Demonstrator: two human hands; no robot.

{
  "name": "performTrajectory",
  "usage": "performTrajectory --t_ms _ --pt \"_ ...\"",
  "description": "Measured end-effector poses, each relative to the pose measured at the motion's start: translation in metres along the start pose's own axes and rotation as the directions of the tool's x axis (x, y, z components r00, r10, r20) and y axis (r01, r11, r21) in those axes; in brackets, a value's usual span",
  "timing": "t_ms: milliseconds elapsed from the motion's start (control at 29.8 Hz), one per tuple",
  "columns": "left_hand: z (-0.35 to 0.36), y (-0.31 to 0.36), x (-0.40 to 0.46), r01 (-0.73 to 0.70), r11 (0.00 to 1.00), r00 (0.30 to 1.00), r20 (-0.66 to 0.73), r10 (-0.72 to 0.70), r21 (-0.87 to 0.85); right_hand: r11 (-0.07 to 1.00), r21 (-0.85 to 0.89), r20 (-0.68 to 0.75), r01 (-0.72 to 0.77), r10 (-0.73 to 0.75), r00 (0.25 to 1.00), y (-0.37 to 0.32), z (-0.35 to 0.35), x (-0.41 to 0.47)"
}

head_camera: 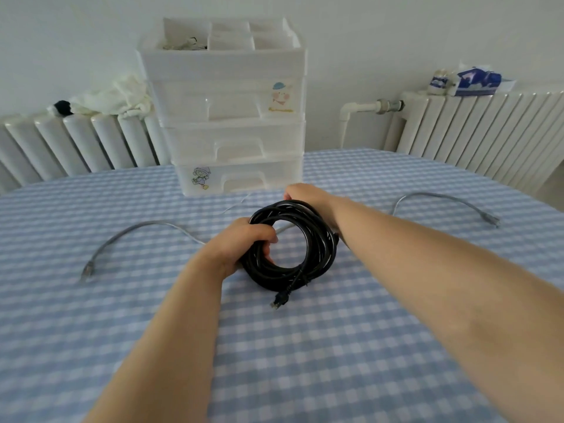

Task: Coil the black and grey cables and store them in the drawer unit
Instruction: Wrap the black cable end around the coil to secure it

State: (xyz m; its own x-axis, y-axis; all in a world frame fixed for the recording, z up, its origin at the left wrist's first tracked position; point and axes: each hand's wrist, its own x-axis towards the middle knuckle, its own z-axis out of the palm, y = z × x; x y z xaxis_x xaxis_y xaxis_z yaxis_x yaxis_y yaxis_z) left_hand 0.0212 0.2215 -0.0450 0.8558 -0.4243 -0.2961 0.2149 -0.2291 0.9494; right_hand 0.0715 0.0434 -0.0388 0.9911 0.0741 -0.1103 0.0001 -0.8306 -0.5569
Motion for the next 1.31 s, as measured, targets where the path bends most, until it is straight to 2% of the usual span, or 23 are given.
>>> performTrajectory --t_ms 101,168,235,302,370,437,538,672,1008,1209,1310 --pt "0.004 0.002 0.001 0.012 0.999 0.999 -0.036 -0.01 0.047 0.987 -0.154 0.026 -0.036 0.041 0.999 0.006 -0.003 -0.011" --pt "0.006 0.002 0.0 0.028 0.998 0.998 -0.063 -0.024 0.064 0.985 -0.158 -0.057 -0.068 0.059 0.997 0.013 -0.007 -0.021" --pt "0.009 0.003 0.0 0.04 0.997 0.996 -0.076 -0.036 0.06 0.996 -0.004 -0.247 -0.084 0.08 0.966 0.02 -0.016 -0.037" --pt "0.012 0.004 -0.003 0.042 0.998 0.996 -0.084 -0.038 0.038 0.987 0.16 -0.449 -0.019 0.09 0.889 0.017 -0.024 -0.059" --pt "0.015 0.004 -0.003 0.045 0.998 0.994 -0.094 -0.048 -0.035 0.953 0.289 -0.507 0.093 0.07 0.859 0.002 -0.025 -0.087" --pt "0.017 0.004 -0.003 0.023 0.999 0.991 -0.13 -0.027 -0.034 0.906 0.397 -0.429 0.144 0.044 0.902 -0.016 -0.014 -0.114" --pt "0.033 0.012 -0.009 -0.073 0.97 0.978 -0.172 0.115 0.232 0.89 0.45 -0.308 0.071 0.081 0.948 -0.025 0.014 -0.152" --pt "0.052 0.027 -0.026 -0.255 0.858 0.959 0.002 0.283 0.446 0.866 0.498 -0.309 0.033 0.142 0.94 -0.018 0.021 -0.171" --pt "0.041 0.025 -0.029 -0.268 0.87 0.962 0.168 0.217 0.414 0.88 0.474 -0.263 -0.028 0.172 0.95 -0.008 0.017 -0.176" --pt "0.056 0.024 -0.029 -0.337 0.809 0.94 0.121 0.319 0.481 0.906 0.423 -0.268 -0.024 0.15 0.952 -0.005 0.014 -0.179" --pt "0.059 0.023 -0.03 -0.347 0.802 0.937 0.136 0.323 0.486 0.923 0.385 -0.253 -0.025 0.131 0.959 -0.005 0.011 -0.182"
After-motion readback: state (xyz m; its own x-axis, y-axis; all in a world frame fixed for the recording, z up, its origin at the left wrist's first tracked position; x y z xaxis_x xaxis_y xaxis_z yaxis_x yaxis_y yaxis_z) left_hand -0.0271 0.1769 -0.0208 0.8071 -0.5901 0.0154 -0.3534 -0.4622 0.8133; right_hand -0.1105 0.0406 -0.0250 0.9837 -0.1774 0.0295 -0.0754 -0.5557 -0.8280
